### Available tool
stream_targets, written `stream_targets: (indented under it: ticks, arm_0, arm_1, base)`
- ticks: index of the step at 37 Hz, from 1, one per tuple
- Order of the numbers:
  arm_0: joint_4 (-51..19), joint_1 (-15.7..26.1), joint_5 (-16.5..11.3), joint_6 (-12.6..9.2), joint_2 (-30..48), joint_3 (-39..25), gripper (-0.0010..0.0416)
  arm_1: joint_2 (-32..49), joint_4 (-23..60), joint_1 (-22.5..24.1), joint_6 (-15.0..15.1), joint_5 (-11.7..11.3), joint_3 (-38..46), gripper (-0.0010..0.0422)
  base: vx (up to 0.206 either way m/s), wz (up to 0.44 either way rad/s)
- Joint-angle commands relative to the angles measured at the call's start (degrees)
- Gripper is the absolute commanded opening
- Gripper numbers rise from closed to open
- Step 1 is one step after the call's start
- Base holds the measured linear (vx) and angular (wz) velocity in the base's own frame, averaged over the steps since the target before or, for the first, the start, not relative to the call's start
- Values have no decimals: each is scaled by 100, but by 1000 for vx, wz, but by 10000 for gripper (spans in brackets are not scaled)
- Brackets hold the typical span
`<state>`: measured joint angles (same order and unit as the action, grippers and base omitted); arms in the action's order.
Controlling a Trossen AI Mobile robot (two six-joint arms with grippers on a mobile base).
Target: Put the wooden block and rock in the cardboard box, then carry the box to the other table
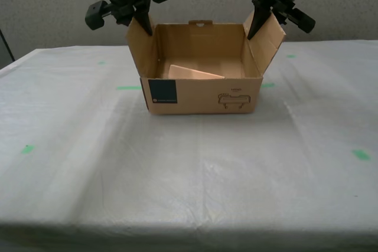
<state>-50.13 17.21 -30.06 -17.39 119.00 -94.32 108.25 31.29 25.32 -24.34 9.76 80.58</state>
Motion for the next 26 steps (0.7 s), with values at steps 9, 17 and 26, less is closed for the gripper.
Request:
stream_targets:
  ticks: [9, 17, 26]
  arm_0:
    - [-125, 15, -114, -15, 356, -201, 0]
    - [-105, 13, -101, -24, 350, -122, 0]
    - [17, 9, 208, -26, 350, -131, 0]
  arm_1:
    - [177, -175, -20, 105, 138, 0, -1]
    - [181, -376, -39, 142, 138, 0, -1]
    - [210, -516, -101, 208, 116, 0, -1]
  base:
    - [0, 0]
    - [0, 0]
    - [0, 0]
